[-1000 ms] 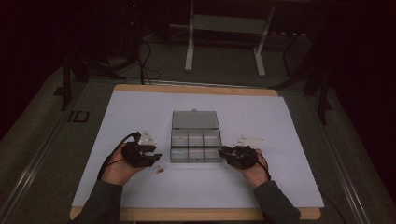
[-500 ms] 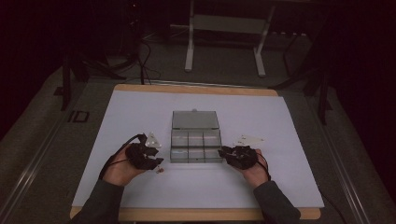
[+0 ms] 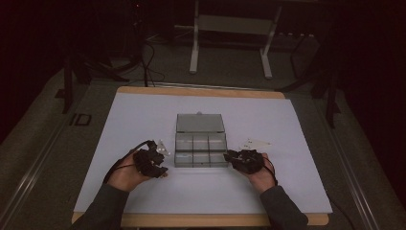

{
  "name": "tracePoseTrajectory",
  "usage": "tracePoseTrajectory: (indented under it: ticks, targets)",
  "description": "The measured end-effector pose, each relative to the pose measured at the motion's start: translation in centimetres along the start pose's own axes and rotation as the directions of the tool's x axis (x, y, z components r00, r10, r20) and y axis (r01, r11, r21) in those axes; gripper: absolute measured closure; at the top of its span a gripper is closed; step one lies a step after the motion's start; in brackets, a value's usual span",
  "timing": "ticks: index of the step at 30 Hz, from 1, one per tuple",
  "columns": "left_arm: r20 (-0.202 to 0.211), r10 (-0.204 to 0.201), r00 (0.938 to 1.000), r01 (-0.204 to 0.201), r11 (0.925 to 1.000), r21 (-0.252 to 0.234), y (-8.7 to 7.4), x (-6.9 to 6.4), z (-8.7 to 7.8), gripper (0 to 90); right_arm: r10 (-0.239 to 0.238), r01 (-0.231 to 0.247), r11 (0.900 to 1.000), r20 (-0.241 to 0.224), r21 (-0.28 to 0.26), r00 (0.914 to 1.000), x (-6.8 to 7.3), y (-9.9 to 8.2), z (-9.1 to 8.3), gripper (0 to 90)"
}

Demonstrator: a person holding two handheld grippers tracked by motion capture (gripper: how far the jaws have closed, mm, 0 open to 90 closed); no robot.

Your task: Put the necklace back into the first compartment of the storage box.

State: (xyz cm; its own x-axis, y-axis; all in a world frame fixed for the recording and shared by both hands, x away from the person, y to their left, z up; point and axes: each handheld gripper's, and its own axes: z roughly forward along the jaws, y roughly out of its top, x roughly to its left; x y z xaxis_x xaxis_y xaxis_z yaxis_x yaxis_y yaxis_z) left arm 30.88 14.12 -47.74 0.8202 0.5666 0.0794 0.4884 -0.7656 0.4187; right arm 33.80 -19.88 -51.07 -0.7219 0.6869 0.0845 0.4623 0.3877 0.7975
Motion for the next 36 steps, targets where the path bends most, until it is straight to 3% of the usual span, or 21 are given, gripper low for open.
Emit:
tracePoseTrajectory:
  ticks: [18, 30, 35, 36]
  targets:
    - [0.018, 0.048, 0.9987, -0.05, 0.9919, 0.117, 0.8, -0.4, 1.0, 68.4, 0.002, -0.002, 1.0, -0.002, 0.0, 1.0, 0.0, 0.0, 0.0, 70.9]
    - [0.027, 0.076, 0.9967, -0.08, 0.9756, 0.204, 1.5, -0.9, 2.3, 69.4, 0.004, -0.004, 1.0, -0.002, -0.001, 1.0, 0.0, 0.0, 0.0, 70.9]
    - [0.033, 0.078, 0.9964, -0.083, 0.9735, 0.213, 1.7, -1.0, 2.5, 69.4, 0.004, -0.004, 1.0, -0.002, 0.0, 1.0, 0.0, 0.0, 0.0, 70.8]
    - [0.039, 0.087, 0.9954, -0.094, 0.9687, 0.23, 1.8, -1.2, 2.9, 69.4, 0.004, -0.004, 1.0, -0.002, -0.001, 1.0, 0.0, 0.0, 0.0, 70.8]
